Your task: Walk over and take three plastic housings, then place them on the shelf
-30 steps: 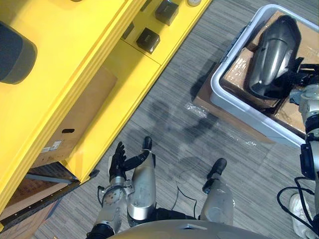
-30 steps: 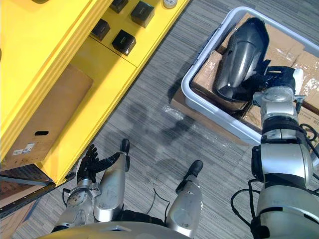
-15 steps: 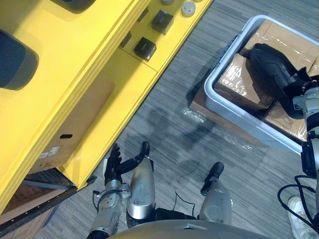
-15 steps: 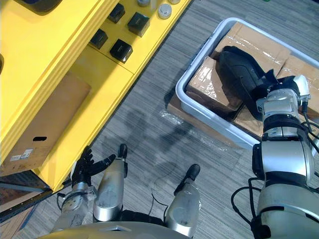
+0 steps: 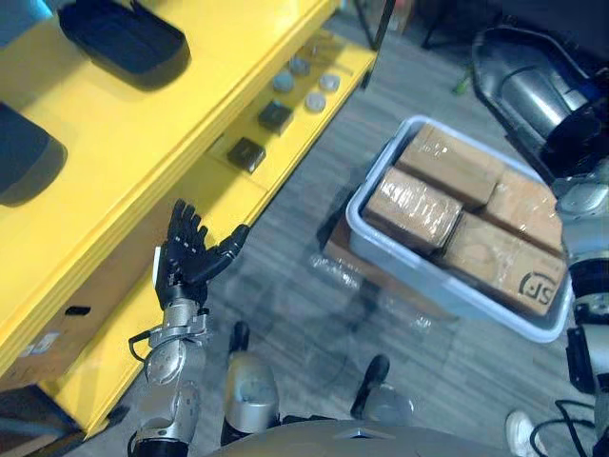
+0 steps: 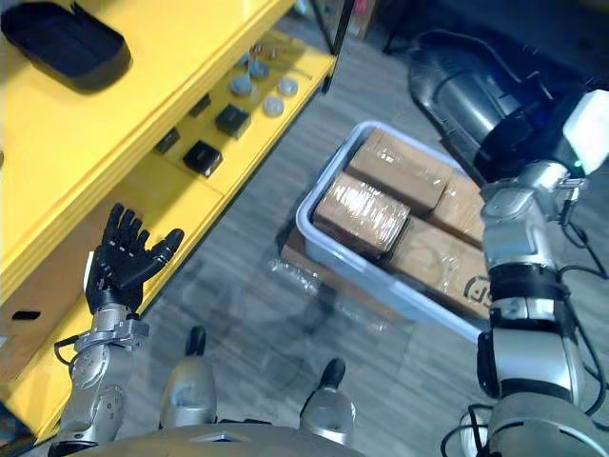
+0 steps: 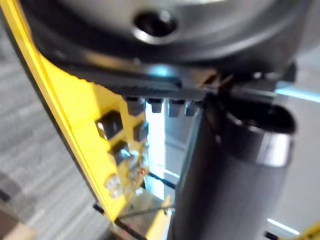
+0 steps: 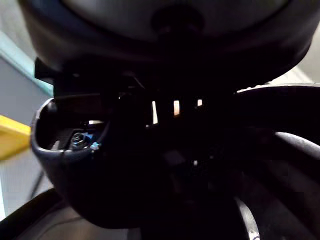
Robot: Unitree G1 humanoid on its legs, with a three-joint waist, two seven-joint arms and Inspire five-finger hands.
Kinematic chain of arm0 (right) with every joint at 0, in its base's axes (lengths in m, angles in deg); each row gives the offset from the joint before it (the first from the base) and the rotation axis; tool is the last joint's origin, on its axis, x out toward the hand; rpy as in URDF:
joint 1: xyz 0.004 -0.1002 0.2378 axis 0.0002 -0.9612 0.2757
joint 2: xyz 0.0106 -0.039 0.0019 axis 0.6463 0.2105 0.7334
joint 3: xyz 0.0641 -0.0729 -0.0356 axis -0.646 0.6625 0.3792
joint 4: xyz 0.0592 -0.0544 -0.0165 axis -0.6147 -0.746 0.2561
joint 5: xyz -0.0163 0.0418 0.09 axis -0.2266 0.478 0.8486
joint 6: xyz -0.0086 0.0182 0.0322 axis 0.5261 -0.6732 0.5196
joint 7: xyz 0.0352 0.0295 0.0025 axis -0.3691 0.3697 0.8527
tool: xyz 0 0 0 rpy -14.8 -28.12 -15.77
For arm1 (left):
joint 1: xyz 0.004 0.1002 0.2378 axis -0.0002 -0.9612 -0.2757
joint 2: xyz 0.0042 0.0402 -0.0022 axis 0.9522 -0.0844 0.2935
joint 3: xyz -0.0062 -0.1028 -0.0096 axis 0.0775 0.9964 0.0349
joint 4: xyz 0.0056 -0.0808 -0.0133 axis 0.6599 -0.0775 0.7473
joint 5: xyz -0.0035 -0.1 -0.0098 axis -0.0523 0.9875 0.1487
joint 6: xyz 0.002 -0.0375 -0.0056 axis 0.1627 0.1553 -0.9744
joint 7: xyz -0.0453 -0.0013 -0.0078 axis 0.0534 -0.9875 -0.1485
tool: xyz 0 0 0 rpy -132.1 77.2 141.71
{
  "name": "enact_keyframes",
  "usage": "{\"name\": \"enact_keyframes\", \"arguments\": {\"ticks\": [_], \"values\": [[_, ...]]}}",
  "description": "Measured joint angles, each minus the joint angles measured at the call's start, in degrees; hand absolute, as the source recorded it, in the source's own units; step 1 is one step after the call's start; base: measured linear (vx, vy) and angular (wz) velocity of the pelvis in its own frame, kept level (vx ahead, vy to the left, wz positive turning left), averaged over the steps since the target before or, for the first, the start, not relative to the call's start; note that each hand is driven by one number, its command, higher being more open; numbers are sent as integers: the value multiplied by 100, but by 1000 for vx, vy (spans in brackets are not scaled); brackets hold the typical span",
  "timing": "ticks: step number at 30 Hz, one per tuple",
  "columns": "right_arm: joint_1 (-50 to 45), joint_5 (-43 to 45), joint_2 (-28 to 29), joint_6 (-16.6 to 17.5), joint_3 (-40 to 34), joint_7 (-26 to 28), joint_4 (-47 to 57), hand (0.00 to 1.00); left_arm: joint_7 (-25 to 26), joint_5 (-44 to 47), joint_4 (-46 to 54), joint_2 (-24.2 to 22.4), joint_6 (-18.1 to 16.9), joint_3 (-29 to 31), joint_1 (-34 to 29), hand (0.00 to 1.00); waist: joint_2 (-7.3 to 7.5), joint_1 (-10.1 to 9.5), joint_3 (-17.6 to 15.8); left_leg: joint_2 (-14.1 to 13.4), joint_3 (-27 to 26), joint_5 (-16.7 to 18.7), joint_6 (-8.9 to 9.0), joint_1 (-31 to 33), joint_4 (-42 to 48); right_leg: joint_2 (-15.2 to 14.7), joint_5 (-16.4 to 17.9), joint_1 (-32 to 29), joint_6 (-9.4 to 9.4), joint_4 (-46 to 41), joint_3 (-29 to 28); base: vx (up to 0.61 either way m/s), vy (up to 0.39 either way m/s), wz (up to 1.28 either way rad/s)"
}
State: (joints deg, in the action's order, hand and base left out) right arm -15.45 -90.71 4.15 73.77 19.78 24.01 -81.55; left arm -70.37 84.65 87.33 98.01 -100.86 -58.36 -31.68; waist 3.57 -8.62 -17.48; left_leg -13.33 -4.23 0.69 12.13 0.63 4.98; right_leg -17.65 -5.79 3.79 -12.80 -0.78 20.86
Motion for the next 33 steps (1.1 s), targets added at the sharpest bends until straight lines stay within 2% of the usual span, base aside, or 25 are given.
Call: {"name": "enact_keyframes", "arguments": {"ticks": [1, 3, 9, 12, 15, 18, 23, 26, 28, 33], "values": [[-68, -109, 21, 114, 0, -22, 123, 0, -113, 179, 87, -10, 110, -24, -10, 100, -1, 22, 62, 0, -22, -6, 2, -48, -43, -2, 0, 19, 0, 0, 19, 69, 15, -7], [-265, -349, 103, 525, 0, -152, 537, 0, -469, 918, 305, -43, 560, -214, 4, 100, -10, 121, 214, 0, -68, -46, 5, -199, -204, -3, 0, 75, 0, -1, 76, 49, 10, -5], [-610, -574, 677, 1263, -1, -472, 832, 0, -744, 2522, 348, -49, 1898, -1067, 333, 100, -36, 333, 448, 0, -269, -84, 17, -504, -410, -7, -1, 135, 1, -2, 48, 8, 7, -13], [-949, -586, 1050, 1382, -2, -537, 1134, 0, -777, 2748, 326, -55, 2121, -1403, 535, 100, -99, 438, 570, 0, -347, -84, 17, -568, -434, -7, -2, 129, 1, -3, 10, -16, 8, -14], [-1269, -732, 1484, 1574, 11, -582, 1445, 0, -834, 3147, 22, -82, 2135, -1553, 890, 100, -211, 561, 657, 1, -446, -84, 16, -658, -456, -7, -4, 125, 3, -2, -73, -33, 7, -16], [-1448, -641, 1864, 1746, 99, -607, 1518, 0, -864, 3367, -292, -162, 2098, -1700, 1146, 100, -298, 605, 746, 3, -514, -91, 14, -712, -504, -5, -4, 113, 3, 10, -94, -55, 6, -11], [-1578, -297, 2492, 1745, 638, -605, 1539, 0, -892, 3374, -350, -172, 1848, -2210, 1275, 100, -320, 605, 852, 3, -563, -104, 9, -706, -516, 5, -40, 51, 28, 20, -145, -35, 12, -5], [-1577, -267, 2828, 1743, 1064, -605, 1539, 0, -863, 3179, -506, -187, 1670, -2461, 1598, 100, -318, 581, 875, 14, -562, -111, 0, -711, -513, 2, -80, 50, 30, 20, -158, -7, 5, -2], [-1576, -262, 3000, 1738, 1345, -605, 1539, 0, -748, 2936, -512, -226, 1535, -2526, 1744, 100, -311, 580, 904, 27, -556, -117, -8, -714, -510, -9, -100, 54, 31, 20, -158, 0, 0, 0], [-1573, 1, 3289, 1649, 1526, -608, 1538, 0, -467, 2588, -715, -255, 1216, -2649, 1921, 100, -288, 557, 1002, 73, -527, -112, -18, -708, -488, -29, -145, 165, 18, 201, -139, -7, 7, 1]]}}
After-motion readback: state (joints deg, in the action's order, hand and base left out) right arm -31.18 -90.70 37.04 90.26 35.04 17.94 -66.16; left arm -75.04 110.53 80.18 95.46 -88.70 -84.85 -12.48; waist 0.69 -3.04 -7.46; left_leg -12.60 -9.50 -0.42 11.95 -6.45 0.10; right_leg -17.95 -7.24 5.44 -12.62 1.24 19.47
